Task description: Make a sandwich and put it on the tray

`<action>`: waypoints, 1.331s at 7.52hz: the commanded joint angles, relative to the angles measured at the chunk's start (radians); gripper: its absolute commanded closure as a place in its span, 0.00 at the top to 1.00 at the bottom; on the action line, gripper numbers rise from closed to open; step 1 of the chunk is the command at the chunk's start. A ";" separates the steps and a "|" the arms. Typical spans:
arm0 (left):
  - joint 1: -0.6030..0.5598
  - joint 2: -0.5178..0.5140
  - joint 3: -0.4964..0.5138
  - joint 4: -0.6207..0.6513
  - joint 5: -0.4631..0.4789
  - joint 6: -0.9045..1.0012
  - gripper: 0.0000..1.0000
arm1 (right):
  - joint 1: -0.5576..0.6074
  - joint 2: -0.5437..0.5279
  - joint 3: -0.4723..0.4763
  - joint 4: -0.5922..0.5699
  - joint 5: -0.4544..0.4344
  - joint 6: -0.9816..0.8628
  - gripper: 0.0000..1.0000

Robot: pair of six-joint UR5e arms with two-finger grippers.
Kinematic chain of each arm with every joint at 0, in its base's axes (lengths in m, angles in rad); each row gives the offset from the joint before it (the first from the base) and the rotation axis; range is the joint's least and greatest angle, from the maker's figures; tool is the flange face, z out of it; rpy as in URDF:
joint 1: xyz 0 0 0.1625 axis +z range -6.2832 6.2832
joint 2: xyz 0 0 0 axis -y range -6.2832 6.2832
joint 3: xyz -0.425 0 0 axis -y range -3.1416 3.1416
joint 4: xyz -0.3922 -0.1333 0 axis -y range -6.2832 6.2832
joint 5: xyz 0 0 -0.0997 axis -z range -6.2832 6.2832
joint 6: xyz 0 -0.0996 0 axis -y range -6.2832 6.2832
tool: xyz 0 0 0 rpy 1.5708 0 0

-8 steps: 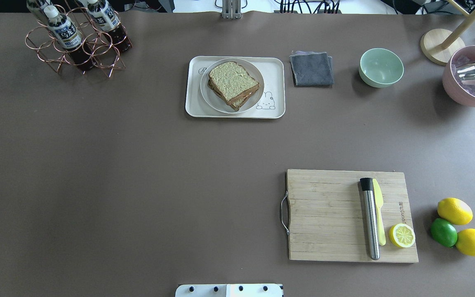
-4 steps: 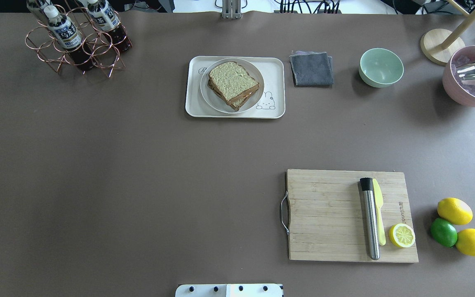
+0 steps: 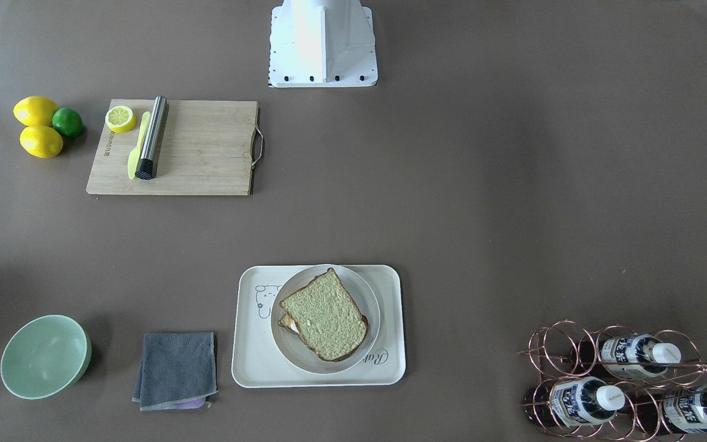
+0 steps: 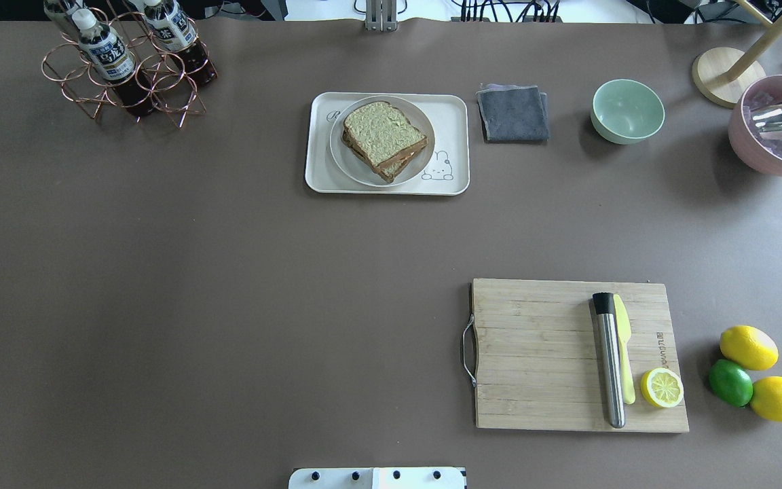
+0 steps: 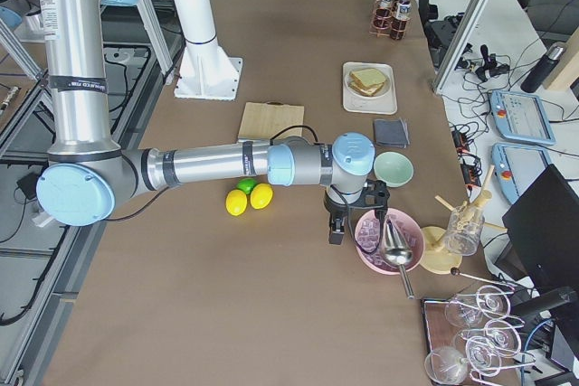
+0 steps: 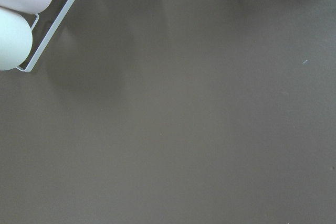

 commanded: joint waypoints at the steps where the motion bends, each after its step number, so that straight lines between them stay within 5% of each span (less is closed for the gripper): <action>1: 0.003 -0.002 -0.001 -0.001 0.000 0.001 0.98 | 0.000 -0.005 -0.003 -0.001 -0.001 -0.001 1.00; 10: 0.003 -0.002 0.014 0.001 0.000 0.001 0.98 | 0.003 -0.011 0.010 0.002 -0.002 -0.017 1.00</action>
